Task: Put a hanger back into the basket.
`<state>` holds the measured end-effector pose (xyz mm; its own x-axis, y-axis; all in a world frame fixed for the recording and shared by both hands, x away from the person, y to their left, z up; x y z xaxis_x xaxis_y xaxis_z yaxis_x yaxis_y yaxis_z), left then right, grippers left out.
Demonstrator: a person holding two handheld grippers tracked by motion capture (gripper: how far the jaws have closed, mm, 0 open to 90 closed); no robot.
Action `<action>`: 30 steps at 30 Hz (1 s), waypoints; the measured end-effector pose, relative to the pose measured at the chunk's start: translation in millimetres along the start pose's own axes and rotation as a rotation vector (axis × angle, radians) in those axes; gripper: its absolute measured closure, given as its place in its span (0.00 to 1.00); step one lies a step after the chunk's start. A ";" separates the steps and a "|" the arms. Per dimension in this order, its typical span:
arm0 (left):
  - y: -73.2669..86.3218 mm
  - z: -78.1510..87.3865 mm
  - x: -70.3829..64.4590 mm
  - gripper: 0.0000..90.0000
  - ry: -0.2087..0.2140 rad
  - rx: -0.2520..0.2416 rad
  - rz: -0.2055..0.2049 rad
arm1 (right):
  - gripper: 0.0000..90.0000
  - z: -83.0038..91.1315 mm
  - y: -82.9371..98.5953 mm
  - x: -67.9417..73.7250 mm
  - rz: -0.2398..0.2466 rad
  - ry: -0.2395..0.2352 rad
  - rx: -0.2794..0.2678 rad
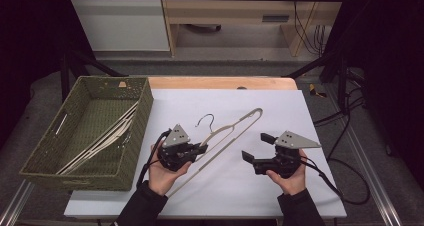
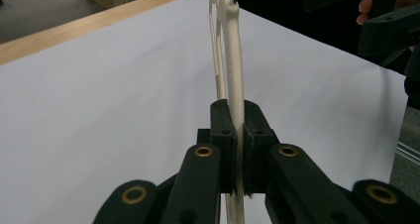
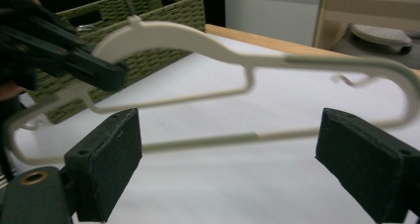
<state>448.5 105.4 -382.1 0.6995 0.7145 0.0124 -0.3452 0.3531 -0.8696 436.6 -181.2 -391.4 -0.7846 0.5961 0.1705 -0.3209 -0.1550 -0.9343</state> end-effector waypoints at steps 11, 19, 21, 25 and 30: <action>-14.1 30.8 19.3 0.96 -0.033 -0.059 0.012 | 0.09 25.7 4.8 -15.9 -0.014 0.061 -0.019; -42.4 68.4 36.4 0.96 -0.060 -0.107 -0.005 | 0.08 33.6 2.7 -17.6 -0.002 0.078 -0.032; -50.4 78.0 40.8 0.96 -0.072 -0.106 -0.024 | 0.08 35.2 3.3 -18.0 -0.008 0.083 -0.035; -61.9 93.6 52.6 0.96 -0.061 -0.106 -0.034 | 0.07 38.4 5.1 -19.9 -0.011 0.090 -0.035; -71.5 107.6 72.6 0.96 -0.066 -0.093 -0.036 | 0.07 39.9 6.1 -21.0 -0.013 0.095 -0.034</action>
<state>456.7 196.9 -265.9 0.6665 0.7418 0.0745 -0.2588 0.3239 -0.9100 429.9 -226.0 -388.2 -0.7257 0.6706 0.1538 -0.3112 -0.1206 -0.9426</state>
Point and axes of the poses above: each handheld gripper's, and its own axes: z roughly backward along the jaws, y roughly out of its underside, x roughly to its left, the point moved 2 cm from there along -z, roughly forward along the jaws, and after that the axes turned 10 degrees about -y, right-handed, at the moved point
